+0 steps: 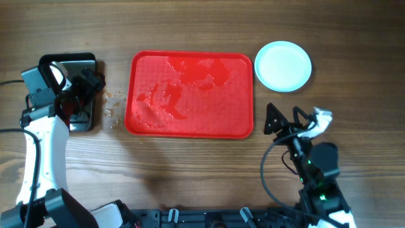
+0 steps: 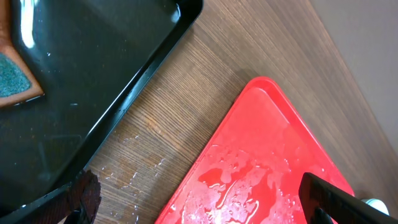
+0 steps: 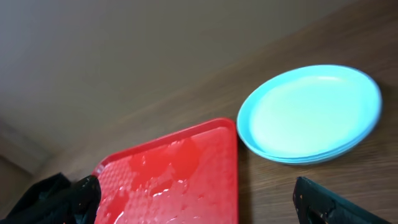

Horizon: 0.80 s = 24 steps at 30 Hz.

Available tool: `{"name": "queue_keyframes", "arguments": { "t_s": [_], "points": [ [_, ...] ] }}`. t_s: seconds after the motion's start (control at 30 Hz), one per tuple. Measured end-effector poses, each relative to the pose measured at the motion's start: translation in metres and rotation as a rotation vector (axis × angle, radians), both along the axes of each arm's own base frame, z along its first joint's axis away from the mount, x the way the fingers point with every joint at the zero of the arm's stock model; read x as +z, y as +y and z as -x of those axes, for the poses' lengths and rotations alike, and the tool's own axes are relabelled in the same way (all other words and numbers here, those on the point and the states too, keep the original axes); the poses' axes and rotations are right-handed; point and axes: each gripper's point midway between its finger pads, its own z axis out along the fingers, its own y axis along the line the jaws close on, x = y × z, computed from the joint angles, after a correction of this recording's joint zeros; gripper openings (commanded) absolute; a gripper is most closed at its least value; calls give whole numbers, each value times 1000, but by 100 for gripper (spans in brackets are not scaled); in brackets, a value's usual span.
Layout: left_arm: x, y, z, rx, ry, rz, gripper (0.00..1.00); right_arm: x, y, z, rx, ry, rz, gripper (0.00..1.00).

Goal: Clean dirty plates on tray and stack at the side

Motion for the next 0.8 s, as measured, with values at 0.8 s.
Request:
{"name": "queue_keyframes", "arguments": {
  "t_s": [0.8],
  "points": [
    [0,0,0,0,1,0,100,-12,-58,25,-177,-68,67,100]
  ]
}}
